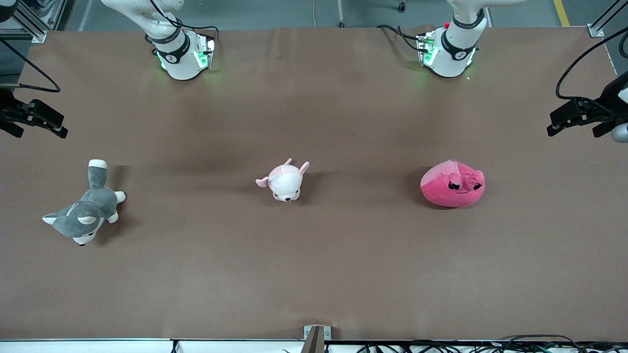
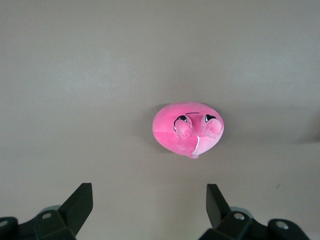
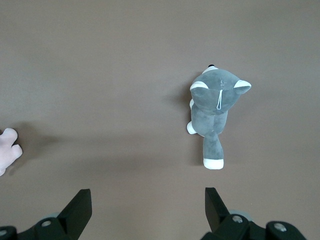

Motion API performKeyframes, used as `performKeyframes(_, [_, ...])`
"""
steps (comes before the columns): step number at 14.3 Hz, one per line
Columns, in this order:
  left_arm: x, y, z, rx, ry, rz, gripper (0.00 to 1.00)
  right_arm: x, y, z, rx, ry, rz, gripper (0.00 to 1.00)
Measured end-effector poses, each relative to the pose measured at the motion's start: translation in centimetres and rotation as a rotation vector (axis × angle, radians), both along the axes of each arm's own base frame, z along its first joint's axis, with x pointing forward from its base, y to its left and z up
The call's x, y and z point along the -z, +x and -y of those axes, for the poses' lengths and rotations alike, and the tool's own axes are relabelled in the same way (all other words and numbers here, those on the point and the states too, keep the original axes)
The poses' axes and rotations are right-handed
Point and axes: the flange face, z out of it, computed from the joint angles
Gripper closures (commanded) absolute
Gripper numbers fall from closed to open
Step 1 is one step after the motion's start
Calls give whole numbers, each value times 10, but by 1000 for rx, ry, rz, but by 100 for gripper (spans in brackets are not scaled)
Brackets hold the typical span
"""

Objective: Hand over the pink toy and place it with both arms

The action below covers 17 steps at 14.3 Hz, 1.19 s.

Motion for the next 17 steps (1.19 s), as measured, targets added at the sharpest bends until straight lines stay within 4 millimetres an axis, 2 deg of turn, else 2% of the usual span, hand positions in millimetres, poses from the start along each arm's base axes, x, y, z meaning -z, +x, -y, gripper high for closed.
performKeyframes(7, [0,0,1,-7,0,-1,0,0,0,0,0,0,3,0])
performKeyframes(9, [12,3,1,-13,0,-30,0,0,0,0,0,0,4,0])
performKeyframes(10, [28,7,1,-16,1,-62,0,0,0,0,0,0,4,0])
performKeyframes(17, [169,51,22,-107,-44,-287,0,-1,1,0,0,-1,8,0])
